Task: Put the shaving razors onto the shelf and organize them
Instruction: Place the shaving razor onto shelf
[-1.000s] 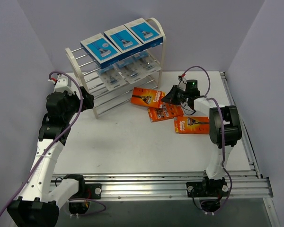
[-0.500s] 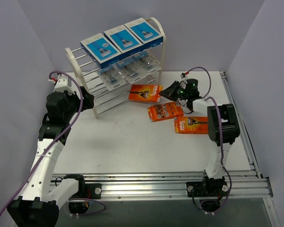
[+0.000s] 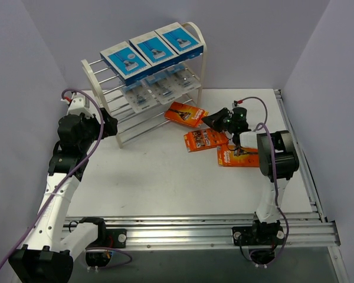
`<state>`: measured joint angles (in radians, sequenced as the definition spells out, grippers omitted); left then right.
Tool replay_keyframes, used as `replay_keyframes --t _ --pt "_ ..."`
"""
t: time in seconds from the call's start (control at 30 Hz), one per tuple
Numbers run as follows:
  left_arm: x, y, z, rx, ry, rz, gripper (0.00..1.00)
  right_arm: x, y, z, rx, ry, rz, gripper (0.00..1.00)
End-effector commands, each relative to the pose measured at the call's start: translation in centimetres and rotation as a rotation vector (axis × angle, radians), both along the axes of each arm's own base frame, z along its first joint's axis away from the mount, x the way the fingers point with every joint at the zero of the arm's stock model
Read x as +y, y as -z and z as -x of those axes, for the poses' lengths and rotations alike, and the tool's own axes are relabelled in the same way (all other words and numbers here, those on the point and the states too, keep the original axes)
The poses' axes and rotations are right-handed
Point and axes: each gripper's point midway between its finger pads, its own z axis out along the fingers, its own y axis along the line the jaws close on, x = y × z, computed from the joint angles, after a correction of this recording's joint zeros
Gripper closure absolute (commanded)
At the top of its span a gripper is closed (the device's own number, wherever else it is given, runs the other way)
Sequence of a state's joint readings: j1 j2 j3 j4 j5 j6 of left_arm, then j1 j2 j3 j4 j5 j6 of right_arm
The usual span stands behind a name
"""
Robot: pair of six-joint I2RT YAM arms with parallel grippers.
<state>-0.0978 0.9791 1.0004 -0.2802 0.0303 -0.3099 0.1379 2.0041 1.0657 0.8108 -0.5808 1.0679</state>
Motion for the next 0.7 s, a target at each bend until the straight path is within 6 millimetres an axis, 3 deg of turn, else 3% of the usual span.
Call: replay_keyframes --t 0.0,0.2,0.67 --pt "-0.1 -1.4 -0.3 -0.057 0.002 -0.002 0.06 -1.1 -3.0 -1.1 -0.081 0.11 -0.066 1.0" --pt "-0.3 -1.3 -0.3 -0.057 0.005 -0.002 0.06 -1.3 -3.2 -1.2 -0.07 0.199 -0.12 1.0" --pt "-0.7 -1.3 -0.2 -0.059 0.019 -0.007 0.06 1.4 -2.5 -1.9 -0.036 0.246 -0.167 1.0"
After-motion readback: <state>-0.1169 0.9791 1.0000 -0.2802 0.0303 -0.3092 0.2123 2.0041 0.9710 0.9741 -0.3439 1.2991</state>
